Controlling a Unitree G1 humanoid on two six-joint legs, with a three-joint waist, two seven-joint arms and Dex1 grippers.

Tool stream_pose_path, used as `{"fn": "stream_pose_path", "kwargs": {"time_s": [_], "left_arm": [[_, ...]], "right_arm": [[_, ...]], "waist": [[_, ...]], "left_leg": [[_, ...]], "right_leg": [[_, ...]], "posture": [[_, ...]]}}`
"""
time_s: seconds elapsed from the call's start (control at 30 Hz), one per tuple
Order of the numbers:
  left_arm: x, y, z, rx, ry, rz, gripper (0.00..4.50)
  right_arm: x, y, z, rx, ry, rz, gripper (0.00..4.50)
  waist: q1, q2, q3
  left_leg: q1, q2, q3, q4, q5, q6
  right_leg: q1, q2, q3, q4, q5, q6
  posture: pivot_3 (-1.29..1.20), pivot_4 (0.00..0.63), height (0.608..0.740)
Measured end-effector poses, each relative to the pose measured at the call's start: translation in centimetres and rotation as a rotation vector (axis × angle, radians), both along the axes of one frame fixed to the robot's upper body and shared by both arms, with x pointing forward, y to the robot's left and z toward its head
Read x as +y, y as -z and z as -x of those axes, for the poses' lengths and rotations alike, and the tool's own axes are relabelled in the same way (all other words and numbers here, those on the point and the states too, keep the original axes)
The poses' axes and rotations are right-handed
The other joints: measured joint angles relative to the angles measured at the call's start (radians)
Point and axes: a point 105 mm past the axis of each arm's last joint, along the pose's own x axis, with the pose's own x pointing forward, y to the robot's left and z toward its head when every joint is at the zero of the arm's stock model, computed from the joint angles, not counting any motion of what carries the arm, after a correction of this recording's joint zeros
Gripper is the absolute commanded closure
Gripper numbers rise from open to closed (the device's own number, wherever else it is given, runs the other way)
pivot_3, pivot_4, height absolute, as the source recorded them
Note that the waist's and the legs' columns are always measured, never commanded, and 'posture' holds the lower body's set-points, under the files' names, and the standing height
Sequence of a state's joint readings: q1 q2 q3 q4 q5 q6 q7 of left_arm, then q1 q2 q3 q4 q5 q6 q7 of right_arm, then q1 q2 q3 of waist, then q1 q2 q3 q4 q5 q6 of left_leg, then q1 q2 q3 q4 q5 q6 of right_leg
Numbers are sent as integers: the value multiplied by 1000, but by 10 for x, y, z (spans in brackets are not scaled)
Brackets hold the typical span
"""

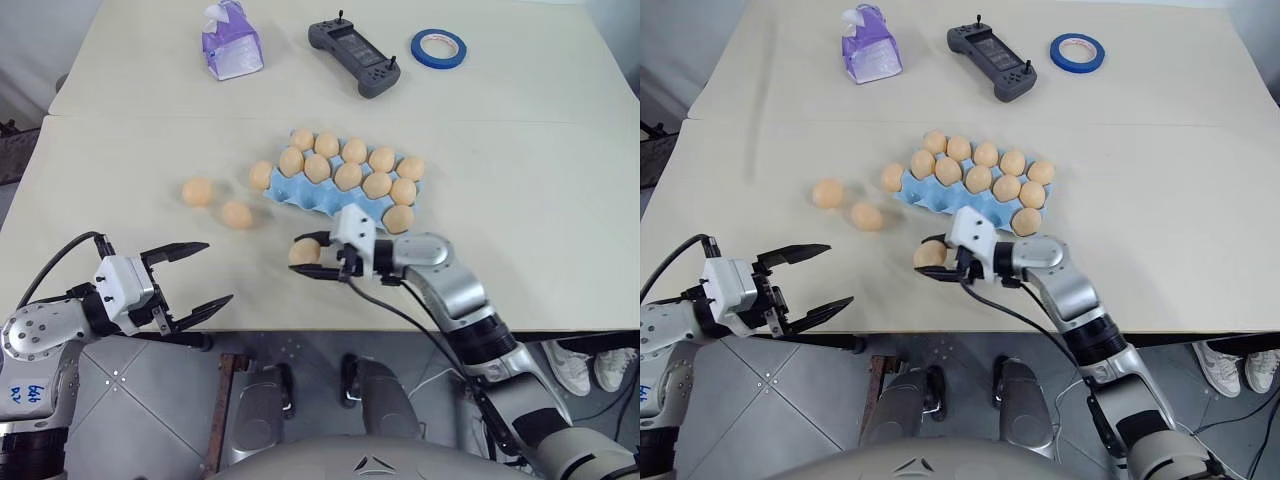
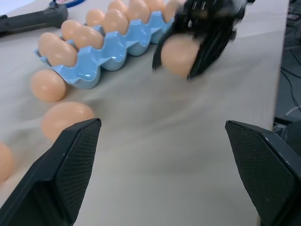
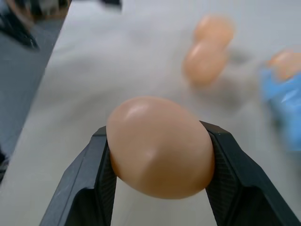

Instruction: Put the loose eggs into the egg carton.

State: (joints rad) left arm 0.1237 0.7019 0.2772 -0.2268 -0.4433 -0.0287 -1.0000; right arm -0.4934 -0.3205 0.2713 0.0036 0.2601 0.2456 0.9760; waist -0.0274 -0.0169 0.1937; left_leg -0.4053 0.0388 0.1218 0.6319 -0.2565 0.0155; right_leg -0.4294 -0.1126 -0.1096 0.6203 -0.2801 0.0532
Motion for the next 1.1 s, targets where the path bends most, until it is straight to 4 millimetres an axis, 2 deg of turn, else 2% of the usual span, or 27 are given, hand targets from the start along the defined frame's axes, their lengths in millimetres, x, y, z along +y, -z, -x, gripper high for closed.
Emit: {"fn": "stream_pose_path", "kwargs": {"time_s": [0.2, 0.27, 0.37, 0.5, 0.6, 0.73, 0.83, 0.9, 1.0, 1.1], "left_arm": [[-13, 5, -8, 6, 18, 19, 0], [-16, 3, -11, -1, 28, 19, 0], [-17, 5, -14, 1, 29, 18, 0], [-17, 5, -16, 1, 30, 18, 0], [-18, 4, -16, -3, 31, 18, 0], [-16, 5, -16, 1, 19, 21, 0], [-13, 8, -15, 15, -16, 26, 0], [-6, 10, -16, 21, -67, 31, 0], [10, 11, -16, 28, -165, 42, 0], [24, 11, -16, 28, -246, 59, 0]], "right_arm": [[-55, -22, -21, -65, 178, -25, 2365], [-65, -20, -28, -69, 225, -17, 2365], [-70, -13, -32, -60, 249, -2, 2365], [-71, -6, -35, -58, 257, 21, 1088], [-64, -4, -35, -64, 247, 18, 44], [-61, -8, -34, -81, 244, 6, 17], [-63, -19, -23, -118, 217, -13, 17], [-76, -19, -16, -121, 224, -8, 17], [-106, -11, -7, -94, 260, 6, 17], [-120, -12, -1, -114, 273, -18, 17]], "waist": [[1, 0, 0], [-3, 0, 0], [-4, 0, 0], [-1, 0, 0], [-1, 0, 0], [-1, 0, 0], [0, 0, 0], [3, 0, 0], [9, 0, 0], [4, 0, 0]], "left_leg": [[0, 0, 0, 0, 0, 0], [0, 0, 1, 0, 1, 1], [1, 1, 2, 0, 2, 3], [0, 0, 2, 1, 3, 4], [1, 0, 2, 1, 2, 2], [0, 0, 1, 0, 2, 2], [0, 0, 1, 0, 2, 3], [0, 0, 1, 0, 1, 2], [0, 0, 1, 0, 0, 2], [1, 0, 1, 1, 0, 1]], "right_leg": [[0, 0, 0, 0, 0, 0], [0, 1, 0, 0, 0, 0], [0, 2, 0, 1, 0, 0], [0, 2, 0, 1, 0, 0], [0, 2, 1, 1, 0, 0], [0, 1, 1, 1, 0, 0], [0, 1, 1, 0, 0, 0], [0, 1, 0, 0, 0, 0], [1, 1, 0, -1, 0, 0], [1, 1, 0, -1, 0, 0]], "posture": [[0, 150, 740], [0, 150, 740], [0, 150, 740], [0, 150, 740], [0, 150, 740], [0, 150, 740], [0, 150, 740], [0, 150, 740], [0, 150, 740], [0, 150, 740]]}}
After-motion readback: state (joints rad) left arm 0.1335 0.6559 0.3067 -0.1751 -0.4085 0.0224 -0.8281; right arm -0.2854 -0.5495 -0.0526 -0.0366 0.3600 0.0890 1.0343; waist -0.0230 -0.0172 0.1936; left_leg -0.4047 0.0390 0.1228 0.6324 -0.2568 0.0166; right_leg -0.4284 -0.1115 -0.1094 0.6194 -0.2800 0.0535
